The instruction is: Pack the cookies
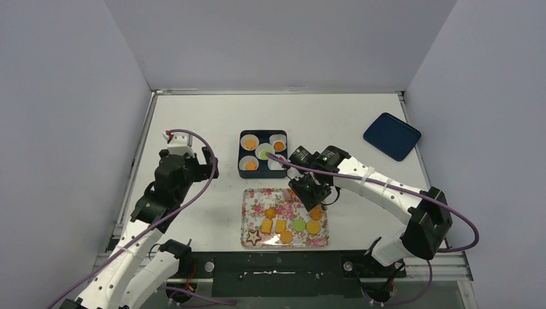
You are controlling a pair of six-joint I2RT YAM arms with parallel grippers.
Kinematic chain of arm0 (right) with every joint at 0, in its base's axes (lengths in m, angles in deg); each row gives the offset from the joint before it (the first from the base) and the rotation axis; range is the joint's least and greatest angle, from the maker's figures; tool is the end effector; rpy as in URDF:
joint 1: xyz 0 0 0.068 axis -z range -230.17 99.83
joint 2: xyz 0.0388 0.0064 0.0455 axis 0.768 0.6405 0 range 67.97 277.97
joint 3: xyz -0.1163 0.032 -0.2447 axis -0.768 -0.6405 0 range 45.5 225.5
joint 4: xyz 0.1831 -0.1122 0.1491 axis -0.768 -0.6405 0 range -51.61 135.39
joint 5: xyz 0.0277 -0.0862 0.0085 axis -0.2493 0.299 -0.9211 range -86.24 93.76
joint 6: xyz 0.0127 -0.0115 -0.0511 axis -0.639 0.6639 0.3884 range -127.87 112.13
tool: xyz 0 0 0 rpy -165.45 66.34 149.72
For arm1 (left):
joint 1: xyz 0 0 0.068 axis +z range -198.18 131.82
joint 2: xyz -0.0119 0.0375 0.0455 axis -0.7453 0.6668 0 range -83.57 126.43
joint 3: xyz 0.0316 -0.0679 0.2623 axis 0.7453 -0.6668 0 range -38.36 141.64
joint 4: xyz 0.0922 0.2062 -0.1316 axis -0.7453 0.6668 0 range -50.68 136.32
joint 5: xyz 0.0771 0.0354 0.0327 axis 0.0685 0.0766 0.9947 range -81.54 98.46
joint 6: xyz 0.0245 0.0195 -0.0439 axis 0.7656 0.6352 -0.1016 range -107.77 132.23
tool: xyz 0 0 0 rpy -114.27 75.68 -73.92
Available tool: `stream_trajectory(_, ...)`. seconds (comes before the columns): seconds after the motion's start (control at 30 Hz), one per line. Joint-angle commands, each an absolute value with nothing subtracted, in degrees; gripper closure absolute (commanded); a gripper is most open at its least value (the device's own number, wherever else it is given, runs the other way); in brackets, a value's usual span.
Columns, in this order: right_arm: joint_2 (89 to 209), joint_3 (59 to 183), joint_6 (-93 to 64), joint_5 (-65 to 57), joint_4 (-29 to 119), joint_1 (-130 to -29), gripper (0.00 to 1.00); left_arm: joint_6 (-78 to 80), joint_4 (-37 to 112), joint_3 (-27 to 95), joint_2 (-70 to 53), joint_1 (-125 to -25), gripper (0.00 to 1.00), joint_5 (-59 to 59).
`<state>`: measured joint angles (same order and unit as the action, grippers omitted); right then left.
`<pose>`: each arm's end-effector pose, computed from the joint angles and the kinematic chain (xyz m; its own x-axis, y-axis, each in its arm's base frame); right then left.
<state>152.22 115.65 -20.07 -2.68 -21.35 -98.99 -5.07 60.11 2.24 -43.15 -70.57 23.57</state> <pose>0.1704 0.2007 0.2667 -0.7959 -0.5907 -0.1324 -0.6050 0.7835 0.1418 0.1564 -0.0544 0.3073 -0.3531 -0.1650 -0.9209 0.0388 0.9809 -0.1907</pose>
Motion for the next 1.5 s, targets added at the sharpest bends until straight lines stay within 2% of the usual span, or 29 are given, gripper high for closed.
stream_trajectory(0.0, 151.53, 119.79, -18.94, -2.39, -21.31, -99.43, 0.79, -4.65, 57.96, 2.5, -43.58, -70.24, 0.03, 23.31)
stream_trajectory(0.2, 150.79, 121.26, -18.5, -3.27, -21.37, -99.45, 0.82, -4.63, 58.02, 2.51, -43.74, -70.24, 0.03, 23.31)
stream_trajectory(0.27, 150.78, 121.55, -18.64, -2.85, -21.98, -99.43, 0.8, -4.6, 58.0, 2.5, -43.69, -70.24, 0.03, 23.31)
stream_trajectory(0.33, 150.99, 121.17, -18.98, -2.48, -22.86, -99.42, 0.73, -4.65, 57.99, 2.5, -43.75, -70.24, 0.03, 23.23)
stream_trajectory(0.4, 150.91, 120.38, -19.47, -2.15, -23.2, -99.45, 0.72, -4.65, 57.99, 2.49, -43.76, -70.24, 0.03, 23.22)
stream_trajectory(1.07, 150.62, 118.8, -19.89, -5.11, -23.7, -105.99, 0.67, -4.65, 57.88, 2.51, -43.44, -70.24, 0.03, 22.8)
stream_trajectory(1.47, 155.35, 122.12, -17.56, -5.75, -20.82, -109.19, 0.62, -4.65, 57.82, 2.51, -43.41, -70.25, 0.03, 22.96)
